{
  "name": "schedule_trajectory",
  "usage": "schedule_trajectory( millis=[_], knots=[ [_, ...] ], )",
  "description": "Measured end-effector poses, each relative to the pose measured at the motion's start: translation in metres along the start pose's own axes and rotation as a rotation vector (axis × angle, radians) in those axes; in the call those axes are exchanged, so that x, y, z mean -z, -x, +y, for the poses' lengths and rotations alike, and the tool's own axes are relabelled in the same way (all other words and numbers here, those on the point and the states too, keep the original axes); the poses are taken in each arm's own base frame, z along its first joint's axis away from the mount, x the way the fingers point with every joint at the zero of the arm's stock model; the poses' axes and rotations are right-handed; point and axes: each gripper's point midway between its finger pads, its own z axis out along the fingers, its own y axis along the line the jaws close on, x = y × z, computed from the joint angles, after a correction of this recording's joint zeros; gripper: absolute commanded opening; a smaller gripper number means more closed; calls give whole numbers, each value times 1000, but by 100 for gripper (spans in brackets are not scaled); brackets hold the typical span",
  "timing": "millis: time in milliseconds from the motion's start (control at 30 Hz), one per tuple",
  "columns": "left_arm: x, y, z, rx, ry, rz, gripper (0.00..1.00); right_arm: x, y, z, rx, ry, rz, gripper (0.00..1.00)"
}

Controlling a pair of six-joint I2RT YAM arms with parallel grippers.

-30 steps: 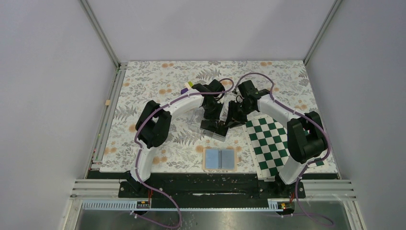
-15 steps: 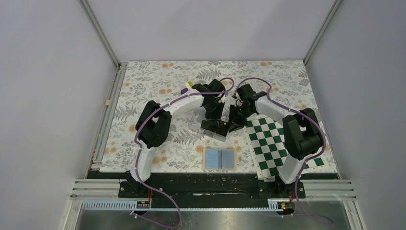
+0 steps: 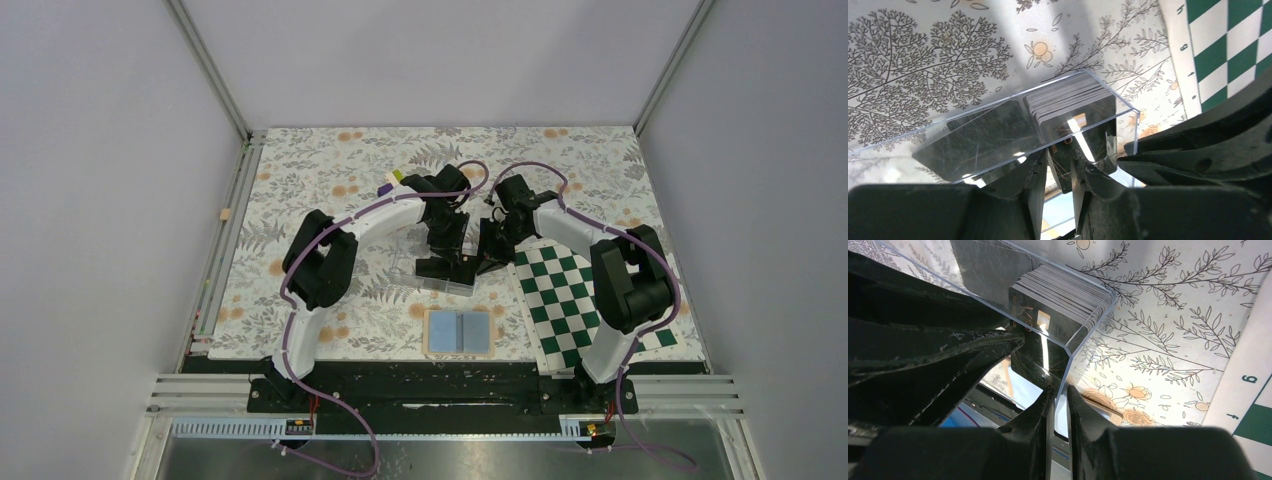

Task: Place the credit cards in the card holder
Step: Pick up the credit card from the storage box.

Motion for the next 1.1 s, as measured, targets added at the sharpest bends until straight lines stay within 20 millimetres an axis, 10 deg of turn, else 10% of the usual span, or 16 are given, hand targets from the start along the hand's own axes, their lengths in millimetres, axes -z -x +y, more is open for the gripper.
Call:
schedule_trajectory(
  millis=[400, 1100],
  knots=[
    [0, -8, 8, 1, 39, 28, 5, -1, -1, 0, -5, 10, 9, 20],
    [1, -8, 5, 3, 25, 31, 2, -1, -1, 0, -10, 18, 15, 20]
  ],
)
